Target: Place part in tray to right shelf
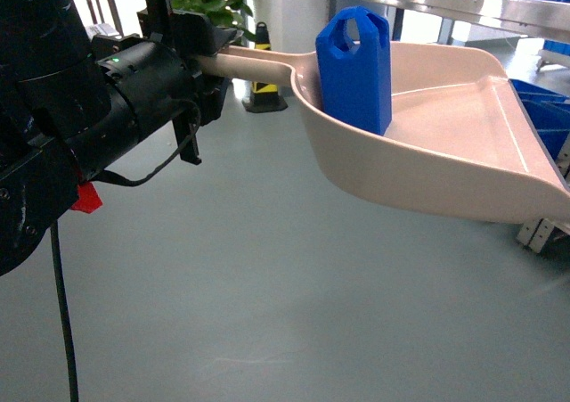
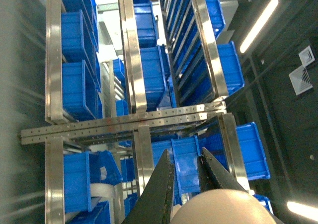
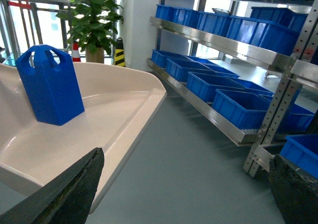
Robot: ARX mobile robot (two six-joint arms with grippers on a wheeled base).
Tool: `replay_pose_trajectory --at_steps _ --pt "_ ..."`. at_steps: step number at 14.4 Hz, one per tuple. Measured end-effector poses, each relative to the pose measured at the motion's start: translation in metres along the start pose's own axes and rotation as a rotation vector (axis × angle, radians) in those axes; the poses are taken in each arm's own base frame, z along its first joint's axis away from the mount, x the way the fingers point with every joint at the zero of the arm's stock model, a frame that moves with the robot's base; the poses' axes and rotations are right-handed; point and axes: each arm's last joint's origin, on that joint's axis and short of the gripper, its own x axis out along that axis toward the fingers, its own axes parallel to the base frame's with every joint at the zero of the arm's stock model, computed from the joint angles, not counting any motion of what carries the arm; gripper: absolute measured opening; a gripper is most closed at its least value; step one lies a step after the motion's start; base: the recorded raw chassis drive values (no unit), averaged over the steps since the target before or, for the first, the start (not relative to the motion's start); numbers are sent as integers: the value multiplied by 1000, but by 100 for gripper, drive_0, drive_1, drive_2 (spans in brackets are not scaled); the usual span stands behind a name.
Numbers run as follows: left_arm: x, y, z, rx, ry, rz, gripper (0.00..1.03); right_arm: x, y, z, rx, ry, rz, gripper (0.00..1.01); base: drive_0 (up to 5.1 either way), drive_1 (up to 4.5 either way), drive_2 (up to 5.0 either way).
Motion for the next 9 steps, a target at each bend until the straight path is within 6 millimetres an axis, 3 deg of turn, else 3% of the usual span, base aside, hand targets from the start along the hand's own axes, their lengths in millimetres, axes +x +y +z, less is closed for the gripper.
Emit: replay_pose_trajectory --at_steps 9 --pt "0 0 0 0 1 1 12 0 0 0 0 -1 0 98 -165 -165 -165"
